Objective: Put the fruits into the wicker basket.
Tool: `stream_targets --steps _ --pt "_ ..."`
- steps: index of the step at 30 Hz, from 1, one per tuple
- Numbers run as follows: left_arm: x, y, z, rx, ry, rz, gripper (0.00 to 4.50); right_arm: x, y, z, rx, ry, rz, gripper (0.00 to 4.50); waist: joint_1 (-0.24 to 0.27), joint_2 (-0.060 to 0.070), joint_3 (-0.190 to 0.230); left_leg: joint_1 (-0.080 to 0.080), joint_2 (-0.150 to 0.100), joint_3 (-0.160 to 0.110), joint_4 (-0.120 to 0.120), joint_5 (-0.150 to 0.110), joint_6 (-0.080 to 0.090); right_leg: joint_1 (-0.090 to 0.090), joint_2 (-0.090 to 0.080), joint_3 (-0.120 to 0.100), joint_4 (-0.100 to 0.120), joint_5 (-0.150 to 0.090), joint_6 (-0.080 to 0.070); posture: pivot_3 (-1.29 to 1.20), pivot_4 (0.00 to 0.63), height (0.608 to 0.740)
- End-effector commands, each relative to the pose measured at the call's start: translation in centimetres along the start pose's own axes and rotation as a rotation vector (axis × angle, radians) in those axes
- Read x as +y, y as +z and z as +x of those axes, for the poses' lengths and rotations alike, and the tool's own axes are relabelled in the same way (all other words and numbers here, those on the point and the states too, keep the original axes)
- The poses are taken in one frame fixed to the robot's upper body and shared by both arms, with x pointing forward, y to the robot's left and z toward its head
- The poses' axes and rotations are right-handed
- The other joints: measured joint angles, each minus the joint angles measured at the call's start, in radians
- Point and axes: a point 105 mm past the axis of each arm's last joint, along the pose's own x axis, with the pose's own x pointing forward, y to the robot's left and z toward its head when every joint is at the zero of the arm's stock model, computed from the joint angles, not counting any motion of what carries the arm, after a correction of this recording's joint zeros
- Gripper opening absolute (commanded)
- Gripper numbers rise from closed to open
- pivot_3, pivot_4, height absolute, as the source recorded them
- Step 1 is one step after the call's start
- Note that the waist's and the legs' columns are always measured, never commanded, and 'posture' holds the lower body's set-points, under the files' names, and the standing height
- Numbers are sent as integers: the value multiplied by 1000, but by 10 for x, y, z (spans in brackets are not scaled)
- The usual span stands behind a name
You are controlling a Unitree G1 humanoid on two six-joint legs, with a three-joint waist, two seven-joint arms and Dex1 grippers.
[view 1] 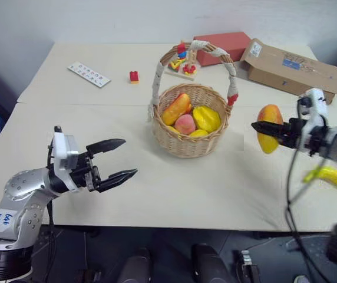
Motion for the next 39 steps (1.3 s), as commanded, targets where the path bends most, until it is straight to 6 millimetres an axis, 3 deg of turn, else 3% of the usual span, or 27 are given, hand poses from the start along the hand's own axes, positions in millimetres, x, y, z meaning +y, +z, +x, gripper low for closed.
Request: stream_targets --steps 1,5,9,14,19,20,25,30,34,39 --pt "-3 15 5 -43 -26 7 4500 58 22 7 -53 231 -143 2800 -13 -3 0 2 0 0 0 -1 2 2 1 0 -1 1 1 0 150 740" --pt "-1 11 5 -20 -33 -3 4500 81 49 62 -177 194 -153 2800 -27 -3 0 9 0 1 -1 -2 3 4 2 3 -6 4 2 0 150 740" --pt "2 9 3 -9 -17 9 4500 63 52 112 -208 -75 -170 2800 -20 -3 0 10 2 -2 -3 4 -7 -1 1 3 4 1 -4 0 150 740" --pt "-2 8 3 -7 -12 7 4500 48 41 136 -215 -198 -197 2800 -7 -4 -1 -4 -4 -2 1 2 -3 -13 -6 3 11 3 -4 0 150 740" --pt "-4 6 1 -2 1 5 4500 59 43 135 -267 -118 -267 4459 -12 -4 -1 -6 -5 0 0 1 -1 -16 -7 0 9 4 -4 0 150 740" --pt "-5 6 1 -2 2 4 4500 61 44 134 -277 -95 -276 4459 -13 -4 -1 -6 -4 0 0 1 -1 -16 -6 -1 9 4 -4 0 150 740" --pt "-1 4 -3 0 39 1 4500 74 30 96 -296 118 -330 4459 -10 -4 -1 -4 -3 0 0 2 -3 -14 -4 -1 10 4 -4 0 150 740" --pt "6 -1 -13 26 76 26 4500 58 -3 34 -290 126 -447 4459 4 -4 0 -4 -3 0 1 2 -1 -12 -4 0 8 4 -3 0 150 740" --pt "10 -10 -16 66 48 40 4500 28 -33 -35 -371 -94 -516 4459 16 -5 0 0 -5 1 0 1 1 -5 0 0 1 6 -1 0 150 740" --pt "9 -14 -7 75 -20 27 4500 -13 -91 -119 -237 -408 -523 4459 22 -5 0 9 -4 3 0 -2 6 5 0 1 -8 7 1 0 150 740"
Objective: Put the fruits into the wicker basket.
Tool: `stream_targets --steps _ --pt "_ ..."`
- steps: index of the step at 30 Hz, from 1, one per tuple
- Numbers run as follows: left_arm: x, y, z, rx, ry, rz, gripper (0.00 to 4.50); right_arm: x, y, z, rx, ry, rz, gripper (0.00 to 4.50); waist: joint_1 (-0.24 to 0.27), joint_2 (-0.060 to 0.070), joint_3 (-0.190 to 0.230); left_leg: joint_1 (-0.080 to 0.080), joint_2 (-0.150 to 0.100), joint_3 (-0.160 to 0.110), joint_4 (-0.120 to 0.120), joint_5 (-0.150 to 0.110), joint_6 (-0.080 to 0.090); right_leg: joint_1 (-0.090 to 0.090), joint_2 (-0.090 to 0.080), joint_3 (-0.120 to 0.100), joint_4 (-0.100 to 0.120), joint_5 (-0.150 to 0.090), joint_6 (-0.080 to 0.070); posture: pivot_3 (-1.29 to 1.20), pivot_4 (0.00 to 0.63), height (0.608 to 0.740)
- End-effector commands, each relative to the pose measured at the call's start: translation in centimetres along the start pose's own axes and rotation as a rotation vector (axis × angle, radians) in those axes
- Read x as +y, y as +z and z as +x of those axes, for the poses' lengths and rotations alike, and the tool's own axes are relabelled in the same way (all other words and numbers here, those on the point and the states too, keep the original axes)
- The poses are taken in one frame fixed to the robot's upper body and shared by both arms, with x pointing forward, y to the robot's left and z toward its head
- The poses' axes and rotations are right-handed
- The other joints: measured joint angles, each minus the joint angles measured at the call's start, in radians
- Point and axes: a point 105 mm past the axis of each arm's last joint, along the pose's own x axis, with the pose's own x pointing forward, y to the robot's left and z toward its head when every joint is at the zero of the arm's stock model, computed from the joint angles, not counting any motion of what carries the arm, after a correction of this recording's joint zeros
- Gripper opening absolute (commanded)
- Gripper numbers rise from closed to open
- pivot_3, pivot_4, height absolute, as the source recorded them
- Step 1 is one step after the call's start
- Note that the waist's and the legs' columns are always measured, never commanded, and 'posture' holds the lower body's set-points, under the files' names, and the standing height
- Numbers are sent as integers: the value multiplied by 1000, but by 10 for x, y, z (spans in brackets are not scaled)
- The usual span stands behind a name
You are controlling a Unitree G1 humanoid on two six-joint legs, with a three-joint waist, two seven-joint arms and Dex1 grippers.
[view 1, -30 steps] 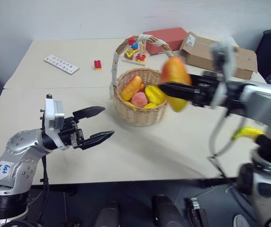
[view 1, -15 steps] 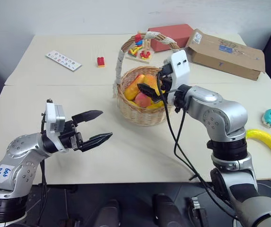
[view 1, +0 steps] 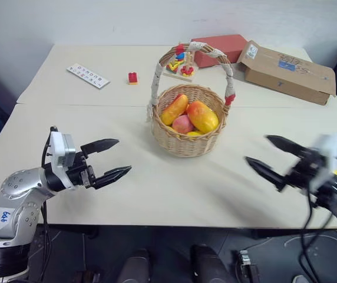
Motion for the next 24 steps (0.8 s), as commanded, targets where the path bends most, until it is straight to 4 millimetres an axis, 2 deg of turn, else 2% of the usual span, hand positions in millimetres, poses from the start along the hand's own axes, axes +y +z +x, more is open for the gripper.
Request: stream_targets --steps 1,3,5,8,11,13,16,20,24 --pt "-3 5 5 -6 -48 30 4500 -27 -17 -68 77 -186 -141 4459 1 0 0 5 0 0 -1 -1 1 5 0 0 -2 0 0 0 150 740" --pt "-3 4 7 -4 -63 11 4500 -36 -38 -112 190 -314 -151 4459 1 0 0 14 2 0 -3 -4 1 15 1 -1 -7 0 0 0 150 740" --pt "-4 3 7 2 -74 -1 4500 -36 -50 -145 265 -400 -155 4459 0 1 0 14 2 0 -3 -5 2 15 0 1 -6 0 -1 0 150 740" --pt "-2 3 8 1 -87 -6 4500 -33 -58 -178 321 -502 -163 4459 -9 1 -1 16 4 2 -4 -5 1 15 0 1 -6 -1 -1 0 150 740" --pt "-3 4 10 -4 -104 -8 4500 -31 -65 -195 359 -546 -164 4459 -21 1 -1 21 7 5 -6 -6 1 18 0 3 -6 -1 -2 0 150 740" --pt "-3 4 11 -8 -110 -14 4500 -31 -69 -200 382 -547 -186 4459 -25 1 -1 26 7 6 -9 -6 0 22 -1 3 -8 -1 -2 0 150 740" --pt "-5 5 12 -13 -108 -15 4500 -44 -64 -200 370 -568 -184 4459 -26 2 -1 29 8 7 -15 -6 0 29 -1 3 -12 -2 -4 0 150 740" --pt "-10 9 15 -23 -128 2 4500 -72 -51 -169 380 -403 -140 4459 -30 4 -1 32 8 13 -15 -8 2 31 -5 3 -15 -1 -2 0 150 740" --pt "-24 14 22 -25 -212 16 4500 -107 -48 -133 474 -252 -153 4459 -27 2 0 39 8 15 -14 -8 2 33 -4 3 -17 -1 -2 0 150 740"
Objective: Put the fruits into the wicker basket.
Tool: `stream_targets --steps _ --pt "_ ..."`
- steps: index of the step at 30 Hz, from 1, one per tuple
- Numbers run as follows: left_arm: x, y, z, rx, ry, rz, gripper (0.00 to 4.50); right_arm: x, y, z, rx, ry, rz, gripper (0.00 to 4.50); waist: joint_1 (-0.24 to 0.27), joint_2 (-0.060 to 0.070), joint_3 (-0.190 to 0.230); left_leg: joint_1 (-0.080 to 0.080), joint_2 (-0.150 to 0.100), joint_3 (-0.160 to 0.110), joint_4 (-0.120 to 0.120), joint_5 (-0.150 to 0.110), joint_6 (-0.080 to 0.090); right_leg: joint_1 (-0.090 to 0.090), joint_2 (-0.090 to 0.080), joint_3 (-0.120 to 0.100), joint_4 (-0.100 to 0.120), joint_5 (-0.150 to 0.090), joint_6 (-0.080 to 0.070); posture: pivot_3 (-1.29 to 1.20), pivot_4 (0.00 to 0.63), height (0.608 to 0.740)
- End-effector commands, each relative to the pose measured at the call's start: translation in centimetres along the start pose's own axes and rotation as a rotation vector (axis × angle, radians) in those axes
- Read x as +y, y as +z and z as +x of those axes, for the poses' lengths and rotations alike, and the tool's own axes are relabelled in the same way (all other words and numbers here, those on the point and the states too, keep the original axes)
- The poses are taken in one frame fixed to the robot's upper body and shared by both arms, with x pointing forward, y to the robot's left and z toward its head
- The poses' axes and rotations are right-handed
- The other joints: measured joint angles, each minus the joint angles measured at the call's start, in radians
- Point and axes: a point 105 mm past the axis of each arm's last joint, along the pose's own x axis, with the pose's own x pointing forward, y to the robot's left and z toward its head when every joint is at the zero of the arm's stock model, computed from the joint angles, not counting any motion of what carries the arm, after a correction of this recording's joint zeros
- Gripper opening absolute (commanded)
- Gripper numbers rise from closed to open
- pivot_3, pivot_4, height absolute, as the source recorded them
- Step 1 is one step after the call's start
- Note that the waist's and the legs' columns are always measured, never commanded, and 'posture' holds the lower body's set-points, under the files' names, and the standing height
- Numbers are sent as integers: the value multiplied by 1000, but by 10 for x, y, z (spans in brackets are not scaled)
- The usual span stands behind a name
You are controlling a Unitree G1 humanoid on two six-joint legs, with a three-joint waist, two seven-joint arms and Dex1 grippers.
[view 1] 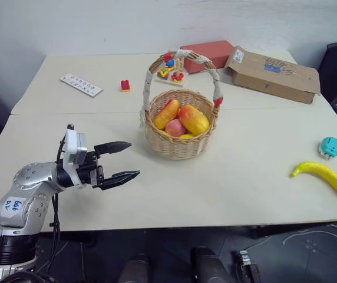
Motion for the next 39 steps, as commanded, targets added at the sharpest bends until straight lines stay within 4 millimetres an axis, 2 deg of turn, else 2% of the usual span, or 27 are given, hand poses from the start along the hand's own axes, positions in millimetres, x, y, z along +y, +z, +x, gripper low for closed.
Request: stream_targets --steps 1,4,8,13,16,19,22,23,26,28,30,34,37,39 --pt "-19 13 11 -14 -111 50 4500 -17 2 24 75 78 19 4459 3 0 0 0 0 0 0 0 0 0 0 0 0 0 0 0 150 740" --pt "-35 17 24 2 -205 57 4500 -31 1 65 212 146 42 4459 4 0 1 -2 1 -1 1 0 0 -1 1 0 0 0 0 0 150 740" --pt "-41 17 31 7 -249 41 4500 -39 4 99 274 157 105 4459 4 2 1 -4 0 -3 3 3 -5 -2 2 -2 0 0 1 0 150 740" --pt "-42 15 35 19 -266 36 4500 -27 -7 116 421 263 197 4459 3 5 1 -13 -1 -2 6 2 -5 -10 2 -1 0 1 1 0 150 740" --pt "-40 17 36 12 -255 38 4500 -21 -10 118 481 314 217 3904 3 5 1 -25 -1 -1 13 1 -4 -21 1 -1 4 1 3 0 150 740" --pt "-36 17 39 7 -241 41 4500 -20 -10 125 475 298 228 2935 3 5 1 -28 -3 -1 16 1 -4 -22 1 -1 3 2 5 0 150 740" --pt "-35 16 41 0 -236 41 4500 -11 -4 132 431 361 243 1667 3 5 1 -28 -5 1 18 1 -4 -22 1 -1 4 3 6 0 150 740" --pt "-34 16 41 0 -229 43 4500 -6 1 133 407 411 243 1525 3 5 1 -28 -5 1 18 1 -4 -22 1 -1 4 3 6 0 150 740" --pt "-31 13 34 6 -188 39 4500 6 24 134 299 555 247 587 3 5 1 -28 -4 5 18 2 -4 -22 2 -1 4 3 6 0 150 740" --pt "-28 11 26 7 -141 33 4500 16 47 135 199 661 226 528 -1 5 1 -28 -4 5 18 2 -4 -22 2 0 5 4 6 0 150 740" --pt "-21 9 17 -3 -61 38 4500 33 81 136 62 761 244 528 -2 5 1 -28 -2 3 17 1 -4 -23 2 0 9 4 6 0 150 740" --pt "-7 6 -5 -46 126 21 4500 94 161 117 -215 987 336 528 5 5 1 -28 3 -1 18 1 -5 -24 3 -1 11 3 6 0 150 740" --pt "4 3 -17 -73 242 13 4500 134 215 112 -451 1034 419 528 6 4 1 -29 4 -4 19 1 -7 -24 3 -2 11 4 6 0 150 740" --pt "10 3 -22 -87 292 17 4500 155 244 126 -538 948 450 528 6 3 1 -29 3 -6 20 1 -7 -24 2 -4 11 4 6 0 150 740"
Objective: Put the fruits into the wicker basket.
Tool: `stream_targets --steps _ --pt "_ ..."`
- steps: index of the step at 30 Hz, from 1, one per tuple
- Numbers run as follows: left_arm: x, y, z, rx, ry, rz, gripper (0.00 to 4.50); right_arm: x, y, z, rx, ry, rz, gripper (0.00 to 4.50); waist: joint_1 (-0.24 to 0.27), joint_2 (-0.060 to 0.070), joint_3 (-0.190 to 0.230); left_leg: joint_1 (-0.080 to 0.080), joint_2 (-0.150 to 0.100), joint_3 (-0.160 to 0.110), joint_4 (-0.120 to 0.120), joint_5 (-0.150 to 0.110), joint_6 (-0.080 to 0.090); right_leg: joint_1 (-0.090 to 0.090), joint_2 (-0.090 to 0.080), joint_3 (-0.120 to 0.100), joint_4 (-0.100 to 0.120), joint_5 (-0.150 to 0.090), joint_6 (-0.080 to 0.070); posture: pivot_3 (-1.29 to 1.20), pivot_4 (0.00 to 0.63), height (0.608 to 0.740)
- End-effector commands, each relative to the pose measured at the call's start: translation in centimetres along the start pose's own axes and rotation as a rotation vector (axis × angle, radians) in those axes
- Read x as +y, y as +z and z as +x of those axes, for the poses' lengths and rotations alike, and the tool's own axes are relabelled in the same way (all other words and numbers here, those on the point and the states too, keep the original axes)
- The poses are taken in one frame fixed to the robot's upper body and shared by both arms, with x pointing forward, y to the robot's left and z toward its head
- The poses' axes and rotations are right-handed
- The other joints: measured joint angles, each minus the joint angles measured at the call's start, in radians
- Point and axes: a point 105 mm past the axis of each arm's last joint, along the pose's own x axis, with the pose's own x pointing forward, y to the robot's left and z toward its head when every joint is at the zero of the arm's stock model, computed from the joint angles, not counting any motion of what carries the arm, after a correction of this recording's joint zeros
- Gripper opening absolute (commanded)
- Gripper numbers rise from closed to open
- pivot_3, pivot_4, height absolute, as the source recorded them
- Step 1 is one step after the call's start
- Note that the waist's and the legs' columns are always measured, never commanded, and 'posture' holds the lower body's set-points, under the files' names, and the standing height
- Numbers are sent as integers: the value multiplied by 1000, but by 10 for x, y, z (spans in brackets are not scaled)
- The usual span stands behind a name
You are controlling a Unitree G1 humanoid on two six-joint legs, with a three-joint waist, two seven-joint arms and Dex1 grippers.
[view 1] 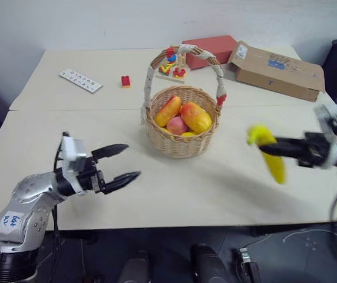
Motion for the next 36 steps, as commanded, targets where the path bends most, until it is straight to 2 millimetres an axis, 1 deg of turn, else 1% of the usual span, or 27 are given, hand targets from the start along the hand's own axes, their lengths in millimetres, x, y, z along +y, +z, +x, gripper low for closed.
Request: stream_targets --steps 1,2,4,5,7,10,12,14,16,17,20,21,23,24,26,27,28,29,30,31,32,33,34,36 --pt "12 9 -8 -49 96 46 4500 9 33 49 -163 -113 -84 528 1 -1 0 0 0 0 0 0 0 0 -1 0 0 0 -1 0 150 740" --pt "13 10 -8 -57 103 46 4500 4 39 61 -206 -169 -77 528 1 -1 0 -1 -1 -1 0 0 0 -1 -2 0 0 0 -1 0 150 740" --pt "14 11 -7 -64 106 48 4500 -11 41 82 -190 -322 -53 528 5 -1 0 -4 -5 -1 -1 1 0 -6 -5 0 3 1 -2 0 150 740" --pt "14 12 -6 -66 107 50 4500 -13 42 91 -191 -353 -46 528 5 -1 0 -7 -7 -1 -2 1 1 -12 -8 0 6 1 -2 0 150 740" --pt "15 12 -5 -70 114 55 4500 -15 43 107 -189 -384 -88 528 5 -1 0 -10 -11 -1 -2 3 3 -16 -12 -2 8 1 -2 0 150 740" --pt "14 15 -3 -83 120 59 4500 -27 42 117 -193 -485 -99 528 -1 -2 -1 -12 -11 0 -3 3 5 -15 -12 -4 8 1 -2 0 150 740" --pt "12 16 -3 -83 119 61 4500 -30 37 120 -165 -515 -129 528 -5 -2 -1 -14 -12 0 -3 2 6 -17 -14 -8 8 1 -2 0 150 740" --pt "11 16 -4 -74 119 65 4500 -30 33 121 -137 -509 -133 1273 -7 -2 -1 -17 -12 0 -3 1 7 -19 -16 -18 8 1 -2 0 150 740" --pt "11 17 -6 -72 122 69 4500 -28 37 119 -151 -497 -145 1897 -7 -2 -1 -17 -11 0 -3 1 7 -19 -17 -25 8 2 -3 0 150 740" --pt "12 18 -7 -73 123 70 4500 -27 40 118 -165 -483 -160 2297 -7 -2 -1 -17 -11 0 -2 1 7 -20 -17 -26 8 2 -3 0 150 740" --pt "12 20 -7 -74 117 67 4500 -23 49 111 -232 -449 -195 3306 -7 -2 -1 -17 -11 0 -2 2 6 -19 -16 -27 8 2 -3 0 150 740" --pt "12 20 -6 -72 110 67 4500 -13 44 110 -211 -360 -180 3680 -7 -2 -1 -17 -11 1 -1 2 6 -19 -16 -27 8 2 -3 0 150 740" --pt "11 20 -5 -69 101 67 4500 2 37 108 -181 -238 -171 4397 -6 -2 -1 -17 -11 0 -1 3 6 -19 -16 -27 8 2 -3 0 150 740" --pt "11 20 -4 -69 100 66 4500 9 34 105 -166 -192 -175 4482 -5 -2 -1 -17 -10 0 -1 3 6 -18 -16 -28 8 2 -3 0 150 740" --pt "10 20 -5 -65 96 66 4500 32 16 86 -100 -49 -168 4482 -1 -2 -1 -17 -9 0 0 3 7 -18 -16 -28 8 2 -3 0 150 740" --pt "10 20 -5 -64 95 65 4500 39 10 77 -70 -6 -160 4482 2 -2 -1 -18 -9 -2 0 3 7 -17 -16 -28 7 2 -3 0 150 740" --pt "9 19 -6 -55 87 65 4500 41 2 67 -34 11 -168 4482 3 -2 -1 -17 -10 -4 0 2 8 -16 -16 -29 7 2 -3 0 150 740" --pt "8 19 -7 -41 75 66 4500 27 2 54 -15 -56 -220 4482 2 -3 -1 -17 -10 -4 0 2 9 -15 -16 -29 6 3 -3 0 150 740" --pt "8 19 -9 -31 66 66 4500 18 1 45 2 -104 -263 4482 2 -3 -1 -18 -11 -3 1 1 9 -15 -17 -29 6 3 -3 0 150 740" --pt "9 20 -10 -26 66 71 4500 1 7 36 -6 -186 -305 4482 0 -3 -1 -18 -11 -2 3 1 10 -14 -17 -28 5 3 -2 0 150 740" --pt "10 21 -11 -25 68 74 4500 -10 11 30 -15 -238 -331 4482 -4 -3 -1 -18 -11 -1 5 0 11 -14 -17 -28 5 3 -1 0 150 740" --pt "11 22 -12 -24 69 80 4500 -33 17 25 -37 -367 -360 4482 -7 -3 -1 -17 -11 2 6 0 11 -13 -17 -27 5 4 -1 0 150 740" --pt "13 23 -12 -24 71 83 4500 -49 21 21 -51 -467 -377 4482 -9 -4 0 -16 -11 4 8 0 11 -13 -17 -27 4 5 0 0 150 740" --pt "14 24 -10 -28 70 88 4500 -69 26 24 -75 -588 -430 4482 -7 -4 0 -11 -11 10 8 0 10 -12 -17 -28 4 6 0 0 150 740"
